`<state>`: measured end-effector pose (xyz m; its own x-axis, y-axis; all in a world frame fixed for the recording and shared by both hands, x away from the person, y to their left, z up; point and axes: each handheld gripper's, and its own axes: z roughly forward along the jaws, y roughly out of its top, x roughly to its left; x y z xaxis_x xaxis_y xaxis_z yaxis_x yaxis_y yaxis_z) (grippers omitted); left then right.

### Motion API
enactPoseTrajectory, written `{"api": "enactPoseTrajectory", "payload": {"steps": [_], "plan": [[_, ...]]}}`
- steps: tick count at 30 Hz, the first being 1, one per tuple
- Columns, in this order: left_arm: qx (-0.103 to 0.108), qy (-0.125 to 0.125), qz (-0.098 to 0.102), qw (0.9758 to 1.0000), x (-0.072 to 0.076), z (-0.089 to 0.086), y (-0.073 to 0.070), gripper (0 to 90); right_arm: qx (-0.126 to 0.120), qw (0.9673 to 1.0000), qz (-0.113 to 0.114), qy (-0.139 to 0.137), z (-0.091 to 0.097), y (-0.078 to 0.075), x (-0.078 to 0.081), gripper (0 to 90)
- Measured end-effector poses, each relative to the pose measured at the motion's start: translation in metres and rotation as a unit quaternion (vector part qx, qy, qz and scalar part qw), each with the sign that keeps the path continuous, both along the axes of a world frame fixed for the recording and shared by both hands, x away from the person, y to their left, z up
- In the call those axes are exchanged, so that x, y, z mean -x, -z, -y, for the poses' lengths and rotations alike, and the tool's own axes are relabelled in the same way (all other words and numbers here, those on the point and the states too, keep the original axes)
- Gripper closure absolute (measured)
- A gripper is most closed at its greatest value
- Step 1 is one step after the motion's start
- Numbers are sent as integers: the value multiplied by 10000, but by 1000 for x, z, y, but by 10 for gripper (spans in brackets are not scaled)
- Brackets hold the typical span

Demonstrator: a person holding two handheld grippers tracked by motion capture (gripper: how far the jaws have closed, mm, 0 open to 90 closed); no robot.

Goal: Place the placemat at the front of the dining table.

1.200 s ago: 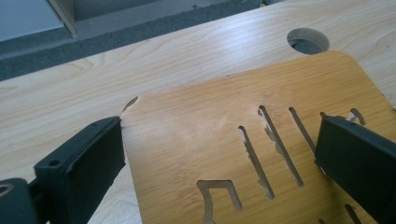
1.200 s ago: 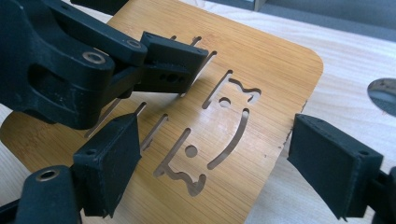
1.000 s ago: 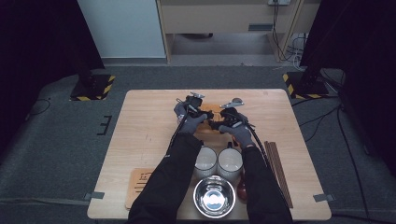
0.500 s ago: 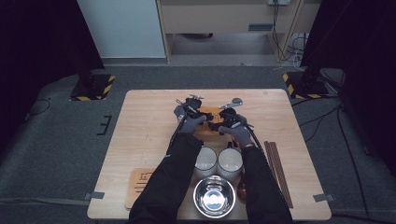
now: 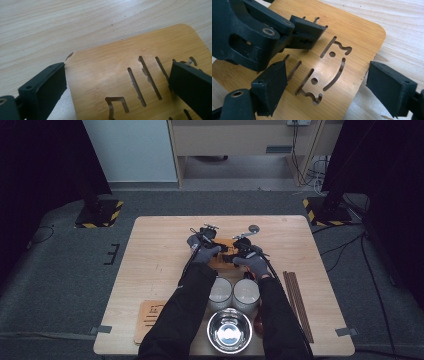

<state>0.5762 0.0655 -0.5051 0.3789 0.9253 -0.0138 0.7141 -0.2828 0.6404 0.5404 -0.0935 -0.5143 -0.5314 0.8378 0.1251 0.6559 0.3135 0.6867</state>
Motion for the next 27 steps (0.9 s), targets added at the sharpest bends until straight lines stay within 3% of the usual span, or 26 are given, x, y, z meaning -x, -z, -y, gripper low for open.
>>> {"api": "enactPoseTrajectory", "payload": {"steps": [8, 16, 24, 27], "plan": [[-144, 101, -75, 9998, 1, 2, 3, 8, 17, 9999, -111, -72, -1, 3, 0, 154], [-200, 23, -247, 9995, 1, 1, 5, 41, 3, 9999, -142, -85, -1, 3, 0, 144], [-116, -4, -263, 9996, 0, -3, 4, 41, -46, 10000, 4, -82, 3, -4, 1, 144], [-194, 40, -294, 9994, 1, -3, 5, 41, 21, 9999, 47, -97, 5, -5, 1, 143]]}}
